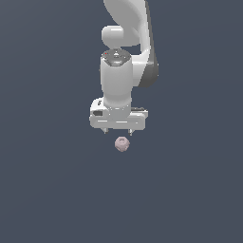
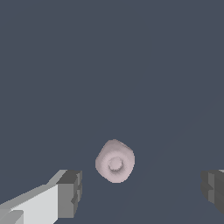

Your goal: Pick up the object and move it to a goal position.

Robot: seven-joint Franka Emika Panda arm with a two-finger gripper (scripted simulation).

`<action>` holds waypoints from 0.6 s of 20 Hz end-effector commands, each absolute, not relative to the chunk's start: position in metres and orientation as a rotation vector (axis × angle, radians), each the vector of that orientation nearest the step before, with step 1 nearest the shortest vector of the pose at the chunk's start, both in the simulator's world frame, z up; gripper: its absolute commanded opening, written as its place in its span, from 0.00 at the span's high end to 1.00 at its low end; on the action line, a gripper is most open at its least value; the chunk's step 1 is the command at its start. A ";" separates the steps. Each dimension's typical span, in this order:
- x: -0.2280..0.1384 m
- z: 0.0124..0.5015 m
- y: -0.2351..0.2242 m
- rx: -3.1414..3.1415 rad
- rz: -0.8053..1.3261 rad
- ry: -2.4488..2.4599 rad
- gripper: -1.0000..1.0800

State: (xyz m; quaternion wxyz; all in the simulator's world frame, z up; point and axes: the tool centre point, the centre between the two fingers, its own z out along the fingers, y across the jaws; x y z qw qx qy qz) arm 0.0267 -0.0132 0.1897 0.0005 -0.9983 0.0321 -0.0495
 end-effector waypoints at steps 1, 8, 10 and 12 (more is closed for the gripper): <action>0.025 0.182 -0.012 -3.129 -0.142 0.169 0.04; 0.018 0.151 -0.006 -3.098 -0.094 0.434 0.04; 0.015 0.142 -0.004 -3.085 -0.078 0.517 0.04; 0.012 0.132 -0.003 -3.071 -0.064 0.600 0.04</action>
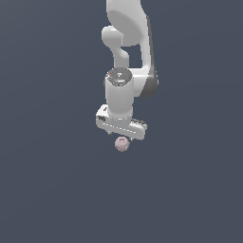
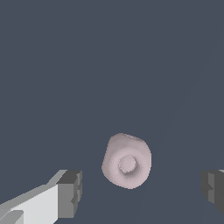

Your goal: Pick up the object and move it to a goal position.

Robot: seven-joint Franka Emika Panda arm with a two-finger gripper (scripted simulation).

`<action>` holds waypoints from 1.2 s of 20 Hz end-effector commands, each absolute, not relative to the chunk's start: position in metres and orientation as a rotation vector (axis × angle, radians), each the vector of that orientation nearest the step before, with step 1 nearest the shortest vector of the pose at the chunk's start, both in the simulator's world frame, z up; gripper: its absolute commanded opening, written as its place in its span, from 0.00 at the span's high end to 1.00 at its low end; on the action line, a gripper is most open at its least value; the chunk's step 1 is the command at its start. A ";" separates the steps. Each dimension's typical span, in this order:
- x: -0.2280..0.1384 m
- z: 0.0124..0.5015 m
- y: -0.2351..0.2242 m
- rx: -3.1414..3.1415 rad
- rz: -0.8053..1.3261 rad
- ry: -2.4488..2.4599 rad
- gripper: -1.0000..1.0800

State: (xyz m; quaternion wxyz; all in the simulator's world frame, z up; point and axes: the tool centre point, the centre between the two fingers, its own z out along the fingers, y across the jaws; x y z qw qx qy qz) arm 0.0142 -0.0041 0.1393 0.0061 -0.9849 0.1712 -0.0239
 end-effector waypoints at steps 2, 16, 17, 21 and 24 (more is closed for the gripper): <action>0.009 0.124 -0.002 -3.056 -0.050 0.677 0.04; -0.002 0.091 0.002 -2.987 -0.001 0.972 0.04; -0.002 0.090 0.002 -2.985 -0.001 0.978 0.04; -0.002 0.090 0.002 -2.986 0.000 0.975 0.04; -0.003 0.084 0.002 -2.986 0.000 0.976 0.04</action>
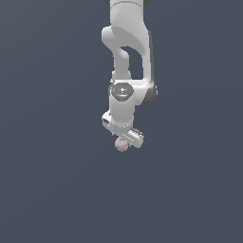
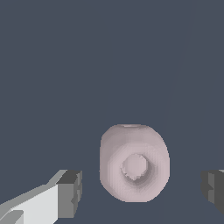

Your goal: Pick up the object and move it to a goal position.

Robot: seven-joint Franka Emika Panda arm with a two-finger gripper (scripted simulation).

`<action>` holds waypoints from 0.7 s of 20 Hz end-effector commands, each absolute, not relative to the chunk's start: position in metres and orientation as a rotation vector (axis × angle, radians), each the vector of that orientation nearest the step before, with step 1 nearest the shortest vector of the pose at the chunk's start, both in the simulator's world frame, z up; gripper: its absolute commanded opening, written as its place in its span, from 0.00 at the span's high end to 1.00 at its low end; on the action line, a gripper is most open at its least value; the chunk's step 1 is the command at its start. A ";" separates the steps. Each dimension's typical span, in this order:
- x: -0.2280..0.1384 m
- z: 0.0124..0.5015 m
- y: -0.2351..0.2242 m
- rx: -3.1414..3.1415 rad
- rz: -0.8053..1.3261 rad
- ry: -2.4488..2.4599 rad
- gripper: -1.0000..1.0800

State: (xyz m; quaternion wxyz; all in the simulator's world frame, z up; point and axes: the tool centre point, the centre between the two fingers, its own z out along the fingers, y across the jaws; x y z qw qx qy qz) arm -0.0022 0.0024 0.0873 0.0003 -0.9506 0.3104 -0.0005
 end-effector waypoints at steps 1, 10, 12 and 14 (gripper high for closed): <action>-0.003 0.081 0.002 -2.986 0.000 0.976 0.04; -0.003 0.042 0.002 -2.984 0.000 0.982 0.04; -0.003 0.040 0.002 -2.984 0.000 0.982 0.04; -0.003 0.040 0.002 -2.984 0.000 0.982 1.00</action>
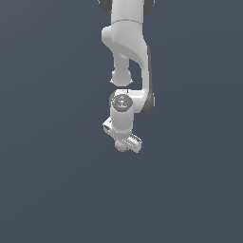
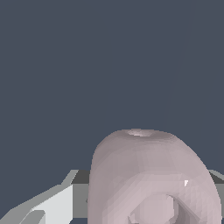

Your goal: Pick up the object and move it to a goal position.

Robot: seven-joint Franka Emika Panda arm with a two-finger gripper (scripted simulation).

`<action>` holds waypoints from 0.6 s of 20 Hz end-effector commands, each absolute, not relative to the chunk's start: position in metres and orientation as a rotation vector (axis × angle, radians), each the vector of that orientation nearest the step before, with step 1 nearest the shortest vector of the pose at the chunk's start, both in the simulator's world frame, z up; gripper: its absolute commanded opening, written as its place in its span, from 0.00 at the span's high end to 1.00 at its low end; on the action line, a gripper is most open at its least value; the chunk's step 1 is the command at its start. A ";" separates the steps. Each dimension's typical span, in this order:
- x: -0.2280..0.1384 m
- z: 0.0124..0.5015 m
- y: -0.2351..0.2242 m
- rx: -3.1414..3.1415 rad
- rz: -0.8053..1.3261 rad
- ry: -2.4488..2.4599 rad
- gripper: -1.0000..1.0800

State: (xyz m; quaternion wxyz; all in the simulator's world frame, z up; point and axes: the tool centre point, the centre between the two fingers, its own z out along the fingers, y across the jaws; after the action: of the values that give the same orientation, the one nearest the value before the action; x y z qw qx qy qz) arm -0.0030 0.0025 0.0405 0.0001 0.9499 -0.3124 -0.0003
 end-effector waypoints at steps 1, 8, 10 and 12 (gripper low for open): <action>-0.003 0.040 0.002 2.984 0.000 -0.982 1.00; -0.003 0.040 0.002 2.984 0.000 -0.982 1.00; -0.002 0.040 0.003 2.985 0.001 -0.981 1.00; -0.003 0.041 0.003 2.985 0.001 -0.981 1.00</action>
State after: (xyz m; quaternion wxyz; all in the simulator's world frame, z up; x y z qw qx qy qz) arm -0.0026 0.0030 0.0406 -0.0003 0.9500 -0.3123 0.0002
